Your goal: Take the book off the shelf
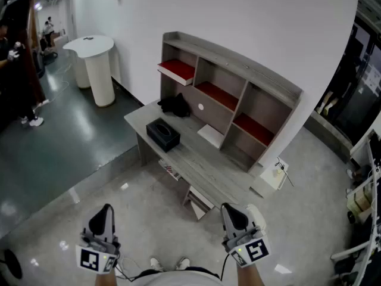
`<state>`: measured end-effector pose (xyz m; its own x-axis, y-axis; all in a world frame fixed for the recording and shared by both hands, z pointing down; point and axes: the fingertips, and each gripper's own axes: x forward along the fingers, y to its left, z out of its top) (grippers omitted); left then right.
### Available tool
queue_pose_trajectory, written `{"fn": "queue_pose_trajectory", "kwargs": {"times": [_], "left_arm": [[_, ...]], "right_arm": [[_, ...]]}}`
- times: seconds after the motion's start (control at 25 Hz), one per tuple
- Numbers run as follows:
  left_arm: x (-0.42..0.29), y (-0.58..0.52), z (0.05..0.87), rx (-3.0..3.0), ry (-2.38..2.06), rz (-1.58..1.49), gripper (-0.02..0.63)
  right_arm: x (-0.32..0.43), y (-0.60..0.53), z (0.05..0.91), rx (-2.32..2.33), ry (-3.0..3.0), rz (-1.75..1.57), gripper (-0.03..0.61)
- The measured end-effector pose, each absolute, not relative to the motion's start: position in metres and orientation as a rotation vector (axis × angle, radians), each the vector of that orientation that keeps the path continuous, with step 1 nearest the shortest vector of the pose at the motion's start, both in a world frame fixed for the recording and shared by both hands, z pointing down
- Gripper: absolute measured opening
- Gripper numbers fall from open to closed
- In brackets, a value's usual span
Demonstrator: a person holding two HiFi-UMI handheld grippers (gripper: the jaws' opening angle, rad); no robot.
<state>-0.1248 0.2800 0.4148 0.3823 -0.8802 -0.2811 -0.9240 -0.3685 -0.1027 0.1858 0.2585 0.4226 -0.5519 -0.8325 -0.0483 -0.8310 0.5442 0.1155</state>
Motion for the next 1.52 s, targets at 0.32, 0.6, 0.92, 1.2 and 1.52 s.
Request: {"fn": "queue_pose_trajectory", "kwargs": {"times": [0.32, 0.6, 0.92, 1.2, 1.52], "left_arm": [[-0.123, 0.277, 0.414, -2.41, 1.63, 0.26, 0.017], [-0.11, 0.28, 0.42, -2.446, 1.664, 0.303, 0.017], [-0.103, 0.282, 0.433, -2.446, 1.745, 0.256, 0.017], [-0.11, 0.248, 0.444, -2.471, 1.769, 0.257, 0.017], [-0.14, 0.118, 0.465, -2.563, 1.712, 0.354, 0.017]], "right_arm": [[0.192, 0.26, 0.424, 1.489, -2.746, -0.19, 0.021], [0.202, 0.262, 0.442, 1.417, -2.87, -0.012, 0.021], [0.216, 0.255, 0.474, 1.351, -2.897, 0.107, 0.021], [0.205, 0.217, 0.478, 1.335, -2.878, 0.136, 0.021], [0.162, 0.11, 0.476, 1.375, -2.81, 0.092, 0.021]]}}
